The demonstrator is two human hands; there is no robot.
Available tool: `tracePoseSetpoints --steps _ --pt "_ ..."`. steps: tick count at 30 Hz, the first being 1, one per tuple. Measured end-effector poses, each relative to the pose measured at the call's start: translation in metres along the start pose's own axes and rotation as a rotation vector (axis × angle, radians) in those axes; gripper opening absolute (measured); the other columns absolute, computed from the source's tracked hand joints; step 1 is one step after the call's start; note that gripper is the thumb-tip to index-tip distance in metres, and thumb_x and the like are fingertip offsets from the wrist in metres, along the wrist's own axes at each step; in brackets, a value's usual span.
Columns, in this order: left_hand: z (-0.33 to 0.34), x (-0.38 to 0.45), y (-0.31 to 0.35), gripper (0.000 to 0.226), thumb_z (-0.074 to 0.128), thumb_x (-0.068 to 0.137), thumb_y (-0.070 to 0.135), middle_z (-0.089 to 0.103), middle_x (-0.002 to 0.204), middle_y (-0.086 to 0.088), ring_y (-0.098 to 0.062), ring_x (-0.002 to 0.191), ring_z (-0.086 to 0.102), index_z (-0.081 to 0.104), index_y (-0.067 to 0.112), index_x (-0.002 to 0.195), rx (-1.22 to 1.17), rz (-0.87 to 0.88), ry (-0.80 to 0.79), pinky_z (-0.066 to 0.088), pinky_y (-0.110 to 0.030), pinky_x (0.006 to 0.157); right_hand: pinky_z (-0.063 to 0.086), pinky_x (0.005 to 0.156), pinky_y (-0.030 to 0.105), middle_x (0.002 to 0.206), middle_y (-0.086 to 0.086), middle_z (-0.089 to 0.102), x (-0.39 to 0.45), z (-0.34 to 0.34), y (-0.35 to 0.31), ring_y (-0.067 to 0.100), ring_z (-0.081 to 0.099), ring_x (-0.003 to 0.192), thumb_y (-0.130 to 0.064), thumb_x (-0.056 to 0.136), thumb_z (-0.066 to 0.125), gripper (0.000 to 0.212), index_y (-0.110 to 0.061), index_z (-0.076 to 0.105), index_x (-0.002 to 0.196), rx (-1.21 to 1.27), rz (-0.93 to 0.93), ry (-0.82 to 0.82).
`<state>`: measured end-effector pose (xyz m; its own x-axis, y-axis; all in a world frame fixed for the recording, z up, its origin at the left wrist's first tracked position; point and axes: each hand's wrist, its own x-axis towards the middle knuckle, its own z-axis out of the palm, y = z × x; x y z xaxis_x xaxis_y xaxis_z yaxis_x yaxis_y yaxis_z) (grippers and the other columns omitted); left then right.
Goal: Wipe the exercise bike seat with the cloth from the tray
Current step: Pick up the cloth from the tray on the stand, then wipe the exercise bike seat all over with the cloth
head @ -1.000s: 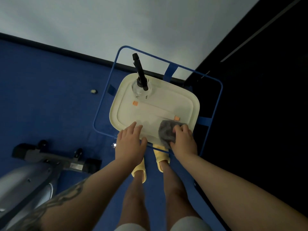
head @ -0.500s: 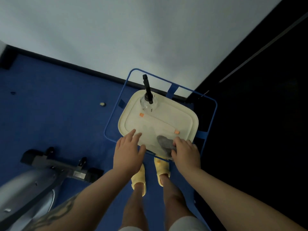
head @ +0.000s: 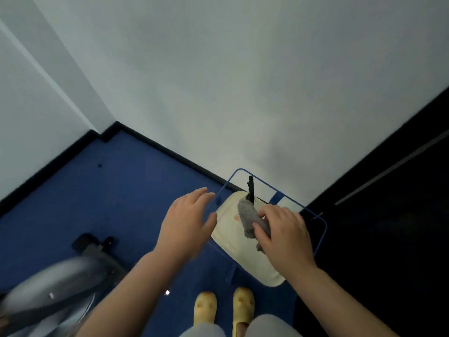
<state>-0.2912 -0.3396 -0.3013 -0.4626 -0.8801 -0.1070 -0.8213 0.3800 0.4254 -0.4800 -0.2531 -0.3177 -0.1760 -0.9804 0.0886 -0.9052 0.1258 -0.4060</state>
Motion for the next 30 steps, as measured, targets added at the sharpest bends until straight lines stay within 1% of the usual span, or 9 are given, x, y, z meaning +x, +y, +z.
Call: tracePoseSetpoints --steps 3,5,7,10,13,15,19,23,30 --pt "-0.033 -0.025 -0.007 0.045 0.046 0.091 0.039 0.038 0.146 0.008 -0.012 0.132 0.036 0.044 0.028 0.134 0.047 -0.066 0.112 0.024 -0.030 0.110 0.045 0.064 0.027 0.082 -0.013 0.053 0.015 -0.022 -0.023 0.009 0.052 0.077 -0.026 0.083 0.065 0.013 -0.026 0.054 0.089 0.117 -0.065 0.026" --pt "-0.049 -0.048 -0.016 0.044 0.048 0.090 0.038 0.041 0.145 0.009 -0.012 0.130 0.038 0.046 0.028 0.133 0.064 -0.141 0.191 0.024 -0.029 0.109 0.045 0.058 0.022 0.081 -0.016 0.050 0.024 -0.031 -0.038 0.005 0.051 0.074 -0.027 0.082 0.066 0.015 -0.028 0.053 0.090 0.146 -0.150 0.031" --pt "-0.060 -0.075 -0.026 0.044 0.049 0.089 0.039 0.041 0.144 0.009 -0.013 0.130 0.038 0.047 0.028 0.132 0.070 -0.252 0.249 0.024 -0.029 0.108 0.043 0.056 0.019 0.080 -0.016 0.050 0.033 -0.037 -0.057 0.005 0.051 0.071 -0.025 0.080 0.069 0.018 -0.027 0.055 0.090 0.165 -0.259 0.025" --pt "-0.070 -0.116 -0.036 0.045 0.050 0.089 0.039 0.040 0.145 0.009 -0.013 0.130 0.038 0.047 0.027 0.133 0.064 -0.425 0.318 0.025 -0.030 0.109 0.048 0.054 0.024 0.080 -0.013 0.054 0.041 -0.038 -0.092 0.009 0.055 0.069 -0.020 0.076 0.073 0.020 -0.024 0.058 0.089 0.221 -0.416 -0.017" --pt "-0.075 -0.162 -0.040 0.046 0.048 0.089 0.039 0.039 0.144 0.012 -0.011 0.130 0.037 0.046 0.028 0.133 0.054 -0.598 0.398 0.026 -0.031 0.109 0.045 0.054 0.022 0.080 -0.011 0.057 0.042 -0.029 -0.132 0.010 0.054 0.071 -0.021 0.074 0.072 0.018 -0.022 0.060 0.088 0.248 -0.598 -0.081" --pt "-0.074 -0.194 -0.040 0.047 0.045 0.089 0.042 0.038 0.145 0.015 -0.009 0.131 0.034 0.044 0.030 0.135 0.053 -0.697 0.437 0.023 -0.030 0.110 0.045 0.054 0.024 0.079 -0.012 0.057 0.036 -0.021 -0.161 0.011 0.053 0.073 -0.022 0.075 0.070 0.015 -0.022 0.059 0.086 0.271 -0.706 -0.142" --pt "-0.072 -0.259 -0.040 0.047 0.045 0.089 0.043 0.034 0.146 0.018 -0.006 0.132 0.031 0.042 0.034 0.135 0.036 -0.889 0.522 0.020 -0.027 0.109 0.048 0.052 0.029 0.079 -0.011 0.058 0.005 -0.006 -0.216 0.012 0.053 0.073 -0.020 0.074 0.072 0.016 -0.020 0.060 0.085 0.324 -0.901 -0.211" --pt "-0.067 -0.324 -0.038 0.047 0.046 0.089 0.044 0.037 0.143 0.019 -0.006 0.131 0.031 0.043 0.033 0.135 0.017 -1.033 0.627 0.019 -0.025 0.109 0.047 0.050 0.028 0.077 -0.012 0.056 -0.040 0.004 -0.259 0.010 0.051 0.070 -0.020 0.073 0.072 0.016 -0.021 0.060 0.084 0.330 -1.073 -0.298" --pt "-0.052 -0.448 -0.051 0.049 0.042 0.089 0.049 0.032 0.146 0.021 -0.006 0.133 0.029 0.038 0.037 0.137 -0.028 -1.198 0.704 0.020 -0.026 0.110 0.045 0.048 0.024 0.075 -0.012 0.055 -0.150 0.030 -0.333 0.007 0.049 0.068 -0.021 0.073 0.072 0.016 -0.023 0.058 0.080 0.306 -1.280 -0.385"
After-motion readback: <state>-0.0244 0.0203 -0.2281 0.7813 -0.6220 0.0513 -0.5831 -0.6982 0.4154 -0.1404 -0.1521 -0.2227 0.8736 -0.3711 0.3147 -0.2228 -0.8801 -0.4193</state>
